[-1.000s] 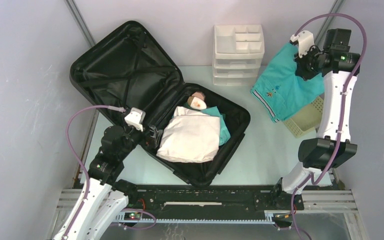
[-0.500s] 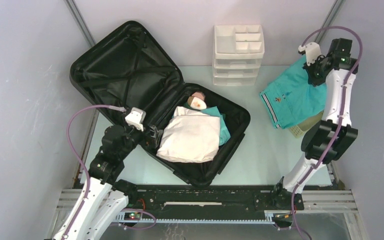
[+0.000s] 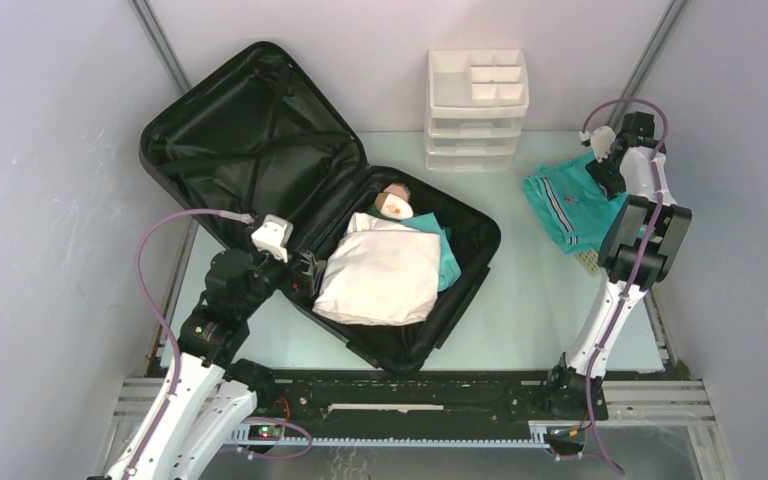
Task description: Open, take out, and arrange the luggage
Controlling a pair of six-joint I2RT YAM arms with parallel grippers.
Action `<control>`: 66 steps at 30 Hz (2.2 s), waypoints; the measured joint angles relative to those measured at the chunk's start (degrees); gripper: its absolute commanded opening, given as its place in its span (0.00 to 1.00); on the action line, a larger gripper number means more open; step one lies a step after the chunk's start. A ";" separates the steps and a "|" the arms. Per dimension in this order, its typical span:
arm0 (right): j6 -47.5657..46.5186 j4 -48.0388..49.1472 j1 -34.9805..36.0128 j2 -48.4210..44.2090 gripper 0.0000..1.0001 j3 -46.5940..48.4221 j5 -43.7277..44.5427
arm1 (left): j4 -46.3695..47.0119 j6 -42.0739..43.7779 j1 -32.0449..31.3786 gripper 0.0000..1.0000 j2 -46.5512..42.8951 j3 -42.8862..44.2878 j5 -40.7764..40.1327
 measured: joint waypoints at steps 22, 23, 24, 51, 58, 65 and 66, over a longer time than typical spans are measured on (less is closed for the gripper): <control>8.26 -11.96 -1.49 -12.72 0.29 -6.16 -40.48 | -0.24 0.00 0.00 1.00 0.09 0.00 0.00; 9.05 -12.02 -1.46 -10.43 0.29 -7.15 -40.44 | -0.26 0.00 0.00 1.00 0.09 0.00 0.00; 9.77 -12.00 -1.44 -8.33 0.29 -7.98 -40.13 | -0.28 0.00 0.00 1.00 0.07 0.00 0.00; 14.56 -8.00 -3.15 -44.74 0.65 -26.51 -54.82 | 11.37 -49.90 -15.23 1.00 16.46 44.35 3.17; 18.36 -4.85 0.66 -47.52 0.66 -40.76 -62.55 | 3.63 -53.51 -23.82 1.00 25.83 63.45 -8.31; 19.37 -4.35 2.34 -47.10 0.67 -41.42 -66.01 | -1.38 -51.23 -32.68 1.00 31.87 73.24 -15.39; 19.37 -4.33 2.62 -47.10 0.67 -41.42 -66.14 | -1.75 -50.90 -33.24 1.00 32.50 73.99 -15.87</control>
